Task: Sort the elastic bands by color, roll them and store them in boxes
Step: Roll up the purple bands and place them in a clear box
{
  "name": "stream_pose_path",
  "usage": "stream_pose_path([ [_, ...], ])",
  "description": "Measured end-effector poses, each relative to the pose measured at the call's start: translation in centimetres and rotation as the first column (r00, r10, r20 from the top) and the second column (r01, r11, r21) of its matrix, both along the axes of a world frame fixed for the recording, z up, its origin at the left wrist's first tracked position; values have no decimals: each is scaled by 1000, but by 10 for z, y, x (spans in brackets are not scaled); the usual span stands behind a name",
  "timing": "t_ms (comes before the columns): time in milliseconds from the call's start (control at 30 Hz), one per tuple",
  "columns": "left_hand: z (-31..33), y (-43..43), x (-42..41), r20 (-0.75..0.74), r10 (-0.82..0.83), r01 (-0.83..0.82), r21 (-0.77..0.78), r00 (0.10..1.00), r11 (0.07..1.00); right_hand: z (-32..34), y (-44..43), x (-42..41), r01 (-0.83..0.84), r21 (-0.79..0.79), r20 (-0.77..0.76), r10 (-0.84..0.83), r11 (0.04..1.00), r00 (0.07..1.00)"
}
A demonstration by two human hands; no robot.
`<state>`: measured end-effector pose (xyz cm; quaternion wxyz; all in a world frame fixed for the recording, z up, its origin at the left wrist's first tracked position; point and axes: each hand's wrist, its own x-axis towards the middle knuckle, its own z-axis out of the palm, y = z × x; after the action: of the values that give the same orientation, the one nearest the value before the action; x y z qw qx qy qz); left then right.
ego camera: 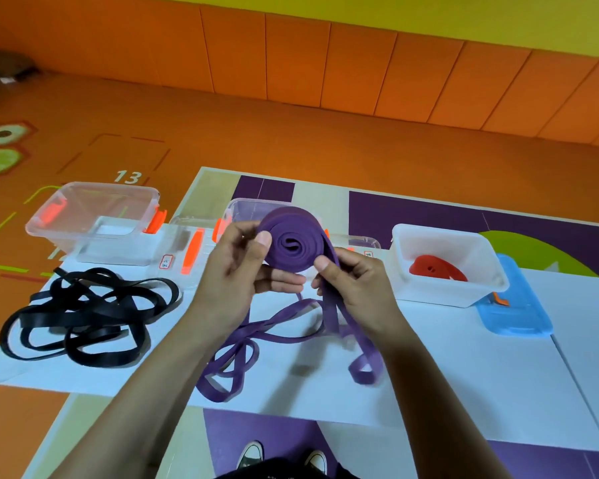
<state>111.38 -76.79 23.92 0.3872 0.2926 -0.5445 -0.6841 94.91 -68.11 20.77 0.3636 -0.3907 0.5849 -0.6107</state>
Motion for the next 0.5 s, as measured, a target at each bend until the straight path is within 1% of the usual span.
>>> stream_pose_path([
  [67,-4,3,-2,-52,-11,18,129,999,992,-2,-1,0,11,-10,-10,-11,1000,1000],
  [167,-8,4,-3,-78,20,-2,220,997,976,0,-4,2,-10,-11,-50,10,1000,999],
  [300,-9,6,-5,-61,59,-43,239,996,970,1,-6,4,-22,-11,-105,21,1000,994],
  [400,-12,11,-8,-50,18,-7,221,999,975,6,-8,8,-52,-15,-175,49,999,983],
  [467,-11,16,-11,-58,-19,32,234,998,972,7,-8,9,-39,-8,-189,37,999,981],
  [500,-10,16,-10,-30,-33,39,225,999,974,8,-7,7,-32,1,-195,32,999,980],
])
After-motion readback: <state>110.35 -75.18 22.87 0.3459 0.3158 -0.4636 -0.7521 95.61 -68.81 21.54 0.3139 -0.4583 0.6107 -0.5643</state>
